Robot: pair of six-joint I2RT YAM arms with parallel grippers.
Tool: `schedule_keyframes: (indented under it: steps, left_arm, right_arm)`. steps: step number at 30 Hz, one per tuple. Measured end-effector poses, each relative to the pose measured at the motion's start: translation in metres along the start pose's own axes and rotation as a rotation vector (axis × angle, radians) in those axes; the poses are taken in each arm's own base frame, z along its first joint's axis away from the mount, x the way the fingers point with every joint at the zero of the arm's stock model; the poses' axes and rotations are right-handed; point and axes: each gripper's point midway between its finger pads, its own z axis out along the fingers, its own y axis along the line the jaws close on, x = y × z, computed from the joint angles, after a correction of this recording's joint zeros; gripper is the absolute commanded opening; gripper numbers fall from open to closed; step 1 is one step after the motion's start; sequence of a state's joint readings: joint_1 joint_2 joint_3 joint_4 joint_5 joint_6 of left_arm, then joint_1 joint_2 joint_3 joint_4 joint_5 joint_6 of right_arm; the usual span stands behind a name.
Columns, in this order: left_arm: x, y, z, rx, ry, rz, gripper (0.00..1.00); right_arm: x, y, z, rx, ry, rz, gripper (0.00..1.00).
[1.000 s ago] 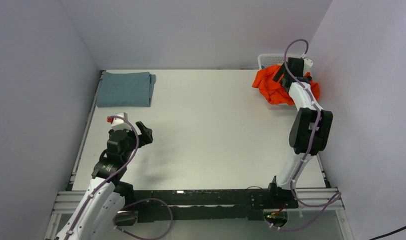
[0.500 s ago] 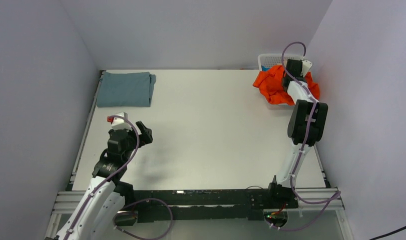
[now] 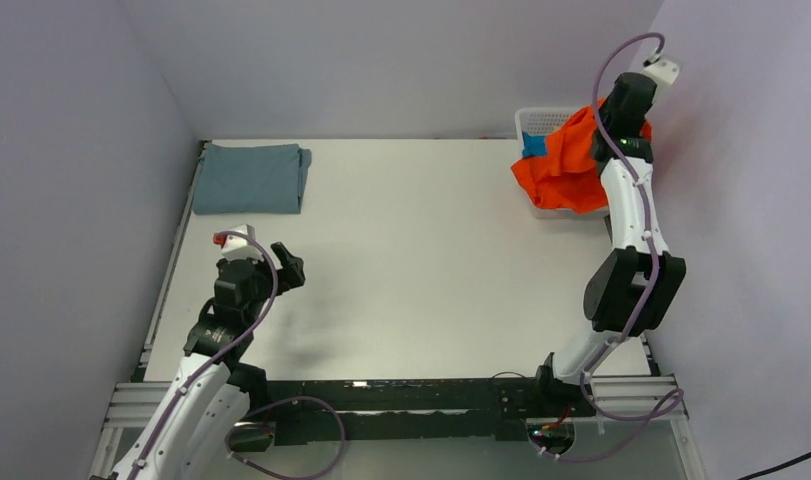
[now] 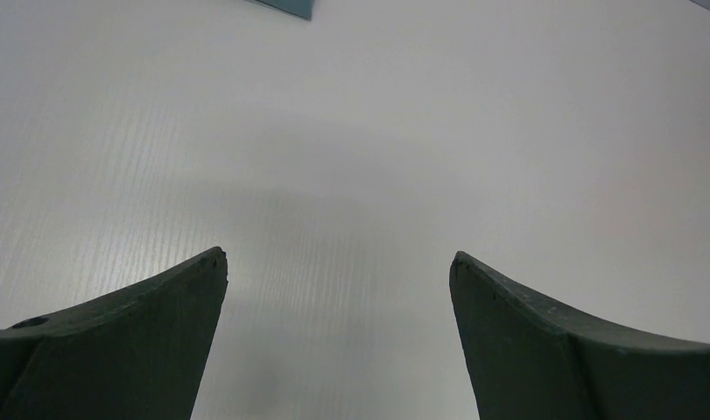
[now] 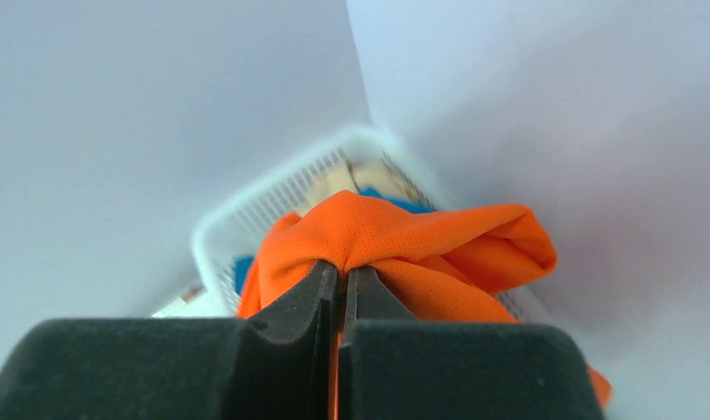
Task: Fold and stack the t-shirts
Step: Grab crumpled tshirt from bin with the right arm, then move the tshirt to the center of the board
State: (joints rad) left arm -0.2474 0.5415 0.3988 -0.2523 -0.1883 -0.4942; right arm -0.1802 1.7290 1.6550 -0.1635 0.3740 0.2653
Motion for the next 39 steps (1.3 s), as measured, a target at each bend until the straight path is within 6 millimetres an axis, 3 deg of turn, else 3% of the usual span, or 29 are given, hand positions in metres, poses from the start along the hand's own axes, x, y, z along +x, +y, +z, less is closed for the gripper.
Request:
schedule_keyframes:
  steps: [2,5,9,12,14,16,19,22,25,27,29,32,33,34,35,37,38,39]
  left_arm:
    - [-0.001,-0.001,-0.001,0.004,-0.004,-0.001,0.99]
    - [-0.003,-0.002,-0.002,0.010,-0.012,-0.003,1.00]
    - [-0.005,-0.003,-0.003,0.016,-0.020,-0.006,0.99]
    - [-0.005,-0.003,-0.003,0.019,-0.021,-0.007,0.99]
    - [-0.005,-0.003,-0.004,0.019,-0.020,-0.007,0.99]
    - [-0.005,-0.004,-0.004,0.019,-0.021,-0.014,1.00]
    - [-0.006,-0.004,-0.005,0.020,-0.025,-0.029,1.00]
    - [-0.006,-0.002,-0.008,0.014,-0.030,-0.034,0.99]
    - [-0.007,0.002,-0.011,-0.008,-0.040,-0.055,1.00]
    - [-0.006,0.007,-0.012,-0.037,-0.043,-0.074,0.99]
    - [-0.004,0.015,-0.013,-0.080,-0.041,-0.094,0.99]
    - [-0.001,0.028,-0.016,-0.163,-0.034,-0.133,0.99]
    - [0.000,0.033,-0.017,-0.192,-0.033,-0.147,0.99]
    - [0.001,0.038,-0.018,-0.224,-0.031,-0.163,0.99]
    - [0.003,0.041,-0.018,-0.242,-0.028,-0.174,0.99]
    - [0.007,0.046,-0.018,-0.281,-0.011,-0.190,1.00]
    - [0.011,0.048,-0.016,-0.296,0.005,-0.196,1.00]
    - [0.014,0.048,-0.015,-0.305,0.019,-0.197,0.99]
  right_arm:
    - [-0.038,0.011,-0.009,-0.047,-0.073,0.009,0.00]
    - [-0.076,0.032,-0.022,-0.157,-0.138,0.017,0.00]
    - [-0.103,0.070,-0.047,-0.346,-0.151,0.020,0.00]
    - [-0.113,0.112,-0.081,-0.512,-0.149,0.008,0.00]
    - [-0.112,0.151,-0.119,-0.647,-0.138,-0.010,0.00]
    - [-0.102,0.198,-0.171,-0.824,-0.113,-0.031,0.00]
    - [-0.086,0.251,-0.256,-1.098,-0.070,-0.044,0.00]
    - [-0.076,0.275,-0.317,-1.289,-0.035,-0.044,0.00]
    - [-0.068,0.287,-0.354,-1.408,-0.017,-0.036,0.00]
    - [-0.053,0.288,-0.361,-1.433,0.010,-0.029,0.05]
    - [-0.023,0.281,-0.353,-1.404,0.061,-0.036,0.16]
    - [0.050,0.259,-0.323,-1.290,0.179,-0.068,0.33]
    - [0.083,0.247,-0.310,-1.233,0.225,-0.083,0.46]
    - [0.124,0.229,-0.293,-1.152,0.293,-0.106,0.66]
    - [0.153,0.214,-0.280,-1.088,0.348,-0.117,0.83]
    - [0.210,0.172,-0.251,-0.910,0.469,-0.145,0.97]
    - [0.234,0.145,-0.236,-0.799,0.523,-0.167,0.99]
    - [0.243,0.130,-0.227,-0.736,0.545,-0.169,1.00]
